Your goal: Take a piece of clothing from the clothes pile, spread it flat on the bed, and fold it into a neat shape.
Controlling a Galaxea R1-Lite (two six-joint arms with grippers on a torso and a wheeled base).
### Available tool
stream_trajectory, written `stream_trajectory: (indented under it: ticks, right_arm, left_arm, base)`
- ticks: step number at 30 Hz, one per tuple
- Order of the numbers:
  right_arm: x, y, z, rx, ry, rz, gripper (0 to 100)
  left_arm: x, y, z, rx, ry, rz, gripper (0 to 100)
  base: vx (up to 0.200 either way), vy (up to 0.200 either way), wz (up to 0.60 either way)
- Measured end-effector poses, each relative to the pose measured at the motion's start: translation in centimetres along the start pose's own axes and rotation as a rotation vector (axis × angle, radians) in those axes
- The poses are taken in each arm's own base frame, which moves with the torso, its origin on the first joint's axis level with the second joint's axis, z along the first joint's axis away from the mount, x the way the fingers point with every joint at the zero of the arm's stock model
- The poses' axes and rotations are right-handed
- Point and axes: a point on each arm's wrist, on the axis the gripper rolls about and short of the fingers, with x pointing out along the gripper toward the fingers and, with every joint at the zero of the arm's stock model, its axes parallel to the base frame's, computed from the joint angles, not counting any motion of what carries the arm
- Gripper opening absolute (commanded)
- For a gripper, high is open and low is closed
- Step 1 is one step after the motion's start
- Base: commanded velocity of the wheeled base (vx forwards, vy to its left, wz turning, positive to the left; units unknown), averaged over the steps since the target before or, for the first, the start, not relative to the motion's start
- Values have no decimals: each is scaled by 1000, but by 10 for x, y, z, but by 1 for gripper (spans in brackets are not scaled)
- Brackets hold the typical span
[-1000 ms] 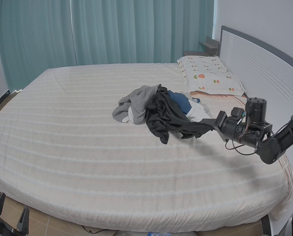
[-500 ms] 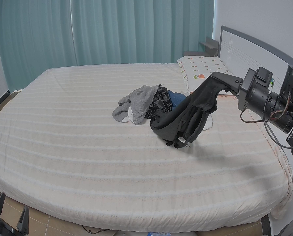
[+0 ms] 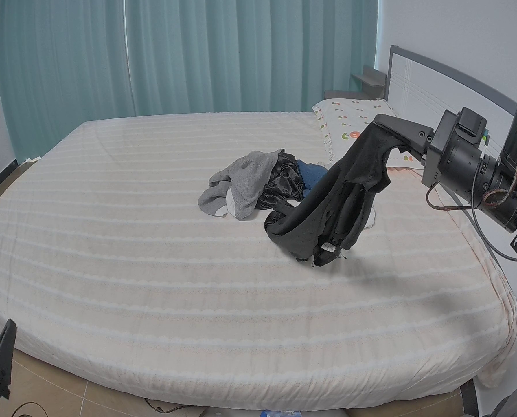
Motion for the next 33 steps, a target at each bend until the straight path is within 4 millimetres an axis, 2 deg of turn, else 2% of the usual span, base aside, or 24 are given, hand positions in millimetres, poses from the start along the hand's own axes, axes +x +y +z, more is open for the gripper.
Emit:
stream_trajectory:
  ticks: [4,9,14,19,26,33]
  right_arm:
    - [7,-2,0,-11,-20,-53,0]
    - [21,-2,-2,-36,-54,-116,0]
    - [32,1,-3,-48,-67,-135,0]
    - [41,6,-2,-60,-90,-147,0]
    - [49,16,0,-68,-121,-149,0]
    - [53,27,4,-71,-152,-149,0]
  left_arm:
    - [27,0,10,-20,96,-44,100]
    - [72,-4,13,-37,227,-124,100]
    - [116,-13,6,-61,329,-188,100]
    - [166,-31,-10,-100,401,-206,100]
    - [230,-72,-41,-161,453,-209,100]
    - [283,-142,-77,-219,466,-281,100]
  base:
    - [0,0,0]
    - [0,0,0]
    - [0,0,0]
    - [0,0,0]
    - [0,0,0]
    - [0,0,0]
